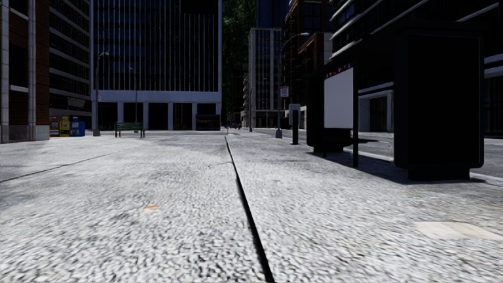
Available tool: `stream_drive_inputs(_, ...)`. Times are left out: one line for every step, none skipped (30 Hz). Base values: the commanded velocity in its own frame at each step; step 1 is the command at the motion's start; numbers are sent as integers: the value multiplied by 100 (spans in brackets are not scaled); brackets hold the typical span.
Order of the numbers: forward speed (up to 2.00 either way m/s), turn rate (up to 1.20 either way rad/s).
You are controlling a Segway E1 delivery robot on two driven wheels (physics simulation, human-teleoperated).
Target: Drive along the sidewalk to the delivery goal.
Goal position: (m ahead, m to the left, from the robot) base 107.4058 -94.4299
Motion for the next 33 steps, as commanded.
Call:
stream_drive_inputs(200, 0)
stream_drive_inputs(200, 0)
stream_drive_inputs(200, 0)
stream_drive_inputs(200, 0)
stream_drive_inputs(200, 0)
stream_drive_inputs(200, 0)
stream_drive_inputs(200, 0)
stream_drive_inputs(200, 0)
stream_drive_inputs(200, 0)
stream_drive_inputs(200, 0)
stream_drive_inputs(200, 0)
stream_drive_inputs(200, 0)
stream_drive_inputs(200, 0)
stream_drive_inputs(200, 0)
stream_drive_inputs(200, 0)
stream_drive_inputs(200, 0)
stream_drive_inputs(200, 0)
stream_drive_inputs(200, 0)
stream_drive_inputs(200, 0)
stream_drive_inputs(200, 0)
stream_drive_inputs(200, 0)
stream_drive_inputs(200, 0)
stream_drive_inputs(200, 0)
stream_drive_inputs(200, 0)
stream_drive_inputs(200, 0)
stream_drive_inputs(200, 0)
stream_drive_inputs(200, 0)
stream_drive_inputs(200, 0)
stream_drive_inputs(200, 0)
stream_drive_inputs(200, 0)
stream_drive_inputs(200, 0)
stream_drive_inputs(200, 0)
stream_drive_inputs(200, 0)
